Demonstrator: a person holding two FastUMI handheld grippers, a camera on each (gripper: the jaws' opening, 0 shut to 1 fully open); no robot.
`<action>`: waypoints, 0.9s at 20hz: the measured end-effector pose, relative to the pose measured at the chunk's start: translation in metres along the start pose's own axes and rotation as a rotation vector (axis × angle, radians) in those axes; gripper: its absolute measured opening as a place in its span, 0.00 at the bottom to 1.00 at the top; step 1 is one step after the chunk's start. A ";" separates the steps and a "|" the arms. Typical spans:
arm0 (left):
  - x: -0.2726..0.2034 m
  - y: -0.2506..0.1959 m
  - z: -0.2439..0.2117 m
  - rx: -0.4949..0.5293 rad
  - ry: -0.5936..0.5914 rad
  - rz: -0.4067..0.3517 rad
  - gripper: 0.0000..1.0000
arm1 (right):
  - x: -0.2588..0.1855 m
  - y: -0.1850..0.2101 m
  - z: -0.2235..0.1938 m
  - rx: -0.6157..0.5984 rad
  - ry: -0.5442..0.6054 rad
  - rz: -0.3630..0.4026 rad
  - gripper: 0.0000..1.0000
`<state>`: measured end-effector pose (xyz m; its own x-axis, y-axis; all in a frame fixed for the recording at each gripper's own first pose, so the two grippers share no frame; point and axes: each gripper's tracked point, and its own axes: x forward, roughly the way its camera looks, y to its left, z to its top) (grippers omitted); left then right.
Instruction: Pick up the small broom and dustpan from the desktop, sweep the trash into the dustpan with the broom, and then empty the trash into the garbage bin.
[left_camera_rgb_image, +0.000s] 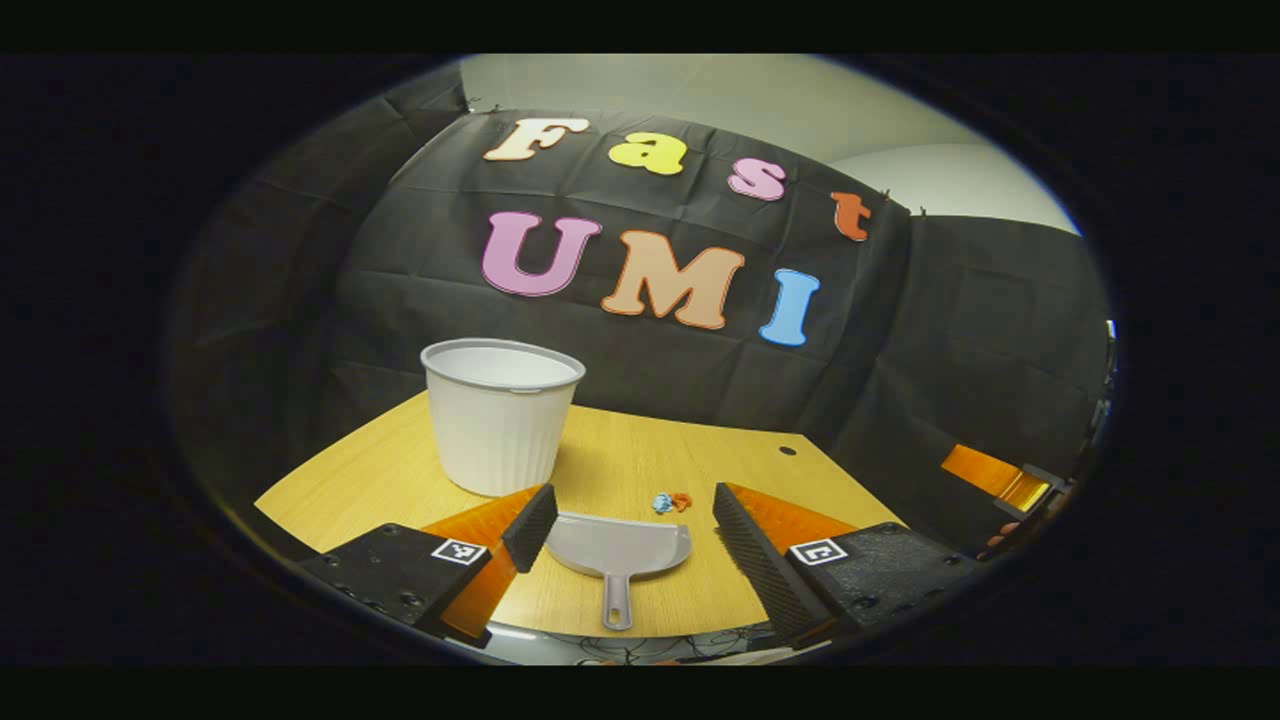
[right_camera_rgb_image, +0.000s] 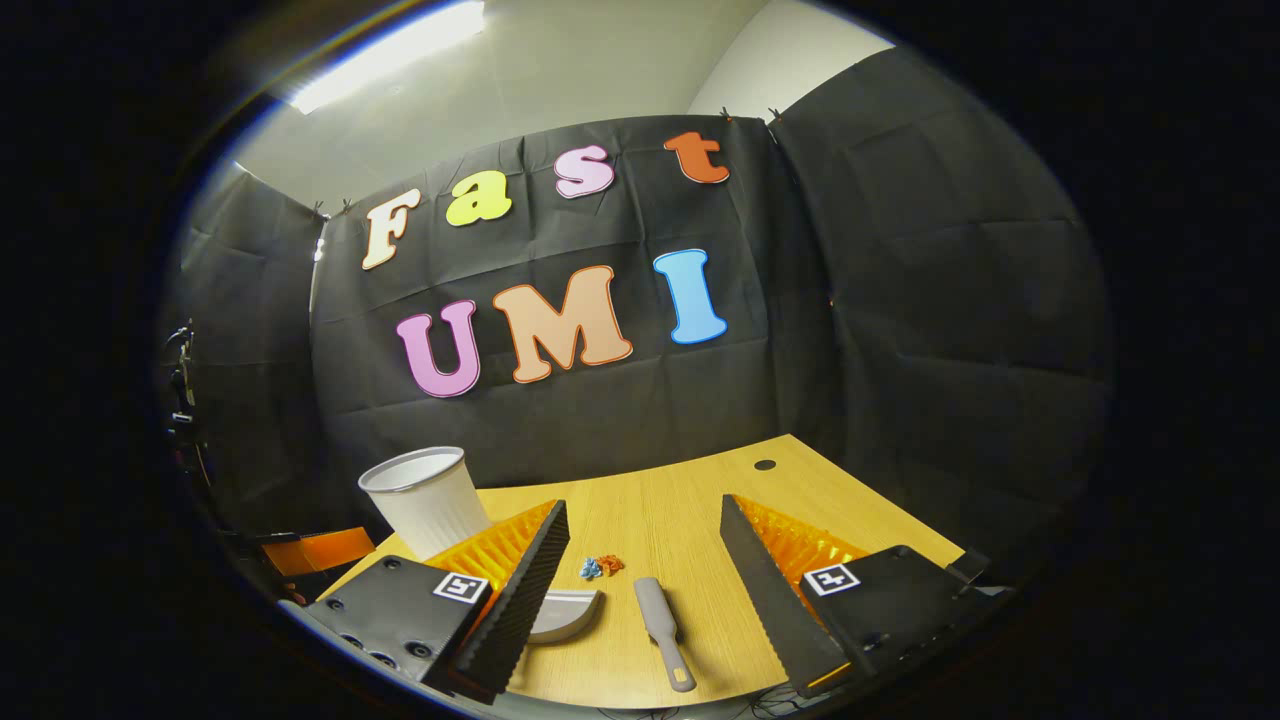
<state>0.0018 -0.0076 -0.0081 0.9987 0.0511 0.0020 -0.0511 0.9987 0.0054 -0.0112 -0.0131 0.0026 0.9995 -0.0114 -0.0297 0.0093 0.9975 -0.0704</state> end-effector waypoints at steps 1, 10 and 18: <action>-0.001 0.000 -0.001 0.000 0.000 0.002 0.94 | 0.001 -0.001 -0.001 -0.001 0.001 0.001 0.98; -0.005 0.006 -0.004 0.019 0.011 0.032 0.94 | -0.004 0.003 -0.009 -0.007 0.022 0.013 0.98; -0.009 0.008 -0.013 0.027 0.036 0.038 0.94 | -0.009 0.002 -0.012 -0.016 0.032 0.007 0.98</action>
<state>-0.0076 -0.0004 -0.0215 0.9954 0.0896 -0.0331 -0.0885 0.9955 0.0334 -0.0209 -0.0118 -0.0090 0.9980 -0.0074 -0.0625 0.0020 0.9963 -0.0855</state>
